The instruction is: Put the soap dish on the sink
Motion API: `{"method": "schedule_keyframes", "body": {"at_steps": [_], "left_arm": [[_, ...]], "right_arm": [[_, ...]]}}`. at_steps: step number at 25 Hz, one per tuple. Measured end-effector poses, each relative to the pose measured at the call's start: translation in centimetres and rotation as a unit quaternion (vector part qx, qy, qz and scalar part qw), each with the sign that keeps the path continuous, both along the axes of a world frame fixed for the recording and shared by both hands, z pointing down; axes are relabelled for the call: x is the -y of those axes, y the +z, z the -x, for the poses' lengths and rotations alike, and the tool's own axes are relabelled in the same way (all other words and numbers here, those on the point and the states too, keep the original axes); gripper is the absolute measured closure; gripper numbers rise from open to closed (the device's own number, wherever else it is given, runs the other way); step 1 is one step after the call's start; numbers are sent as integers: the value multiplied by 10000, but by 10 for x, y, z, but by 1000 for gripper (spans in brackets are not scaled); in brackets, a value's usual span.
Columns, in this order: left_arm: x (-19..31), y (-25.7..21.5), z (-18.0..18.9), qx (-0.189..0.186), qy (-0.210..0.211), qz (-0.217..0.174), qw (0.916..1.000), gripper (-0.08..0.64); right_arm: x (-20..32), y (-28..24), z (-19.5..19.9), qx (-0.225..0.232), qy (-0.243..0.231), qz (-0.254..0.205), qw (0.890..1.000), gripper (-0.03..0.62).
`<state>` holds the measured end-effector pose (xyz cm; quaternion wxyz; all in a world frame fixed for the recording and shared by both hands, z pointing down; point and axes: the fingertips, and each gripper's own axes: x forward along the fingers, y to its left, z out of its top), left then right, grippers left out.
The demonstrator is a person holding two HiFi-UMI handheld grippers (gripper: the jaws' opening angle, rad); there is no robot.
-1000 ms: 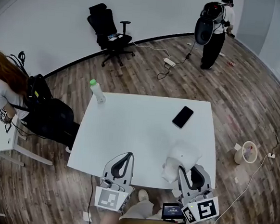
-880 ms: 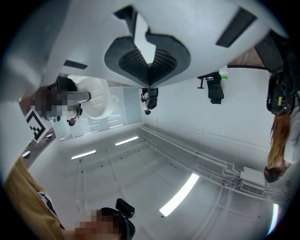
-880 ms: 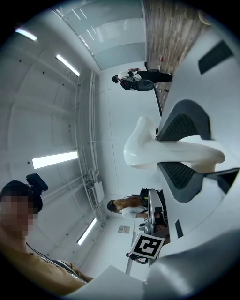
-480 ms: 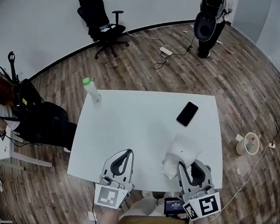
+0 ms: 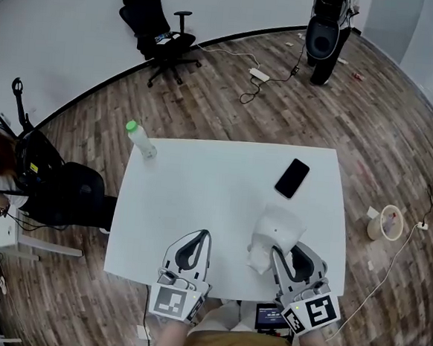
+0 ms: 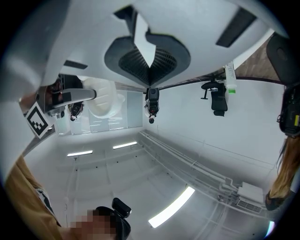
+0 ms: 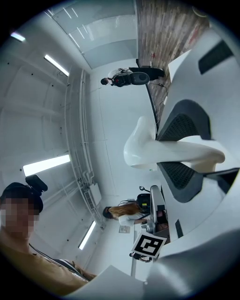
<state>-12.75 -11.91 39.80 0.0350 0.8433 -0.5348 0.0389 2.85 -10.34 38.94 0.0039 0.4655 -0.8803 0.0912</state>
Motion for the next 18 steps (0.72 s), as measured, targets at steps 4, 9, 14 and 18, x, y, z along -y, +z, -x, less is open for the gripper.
{"method": "schedule_keyframes", "body": {"at_steps": [4,9,14,18], "left_arm": [[3,2,-8,-149,-70,78,9998,554],[4,12,-10,0,16,113,9999,554],[6,18,-7,-65,-60,202,9998,554],[6,23,-10,-56,-47,264,9996,554]], "right_arm": [[5,11,-4,221,-50,195,9996,456],[8,30,-7,199,-82,417,9989,456],[13,47,-4,126,-174,602,9980,456],[13,63,-4,87,-244,825,9963,456]]}}
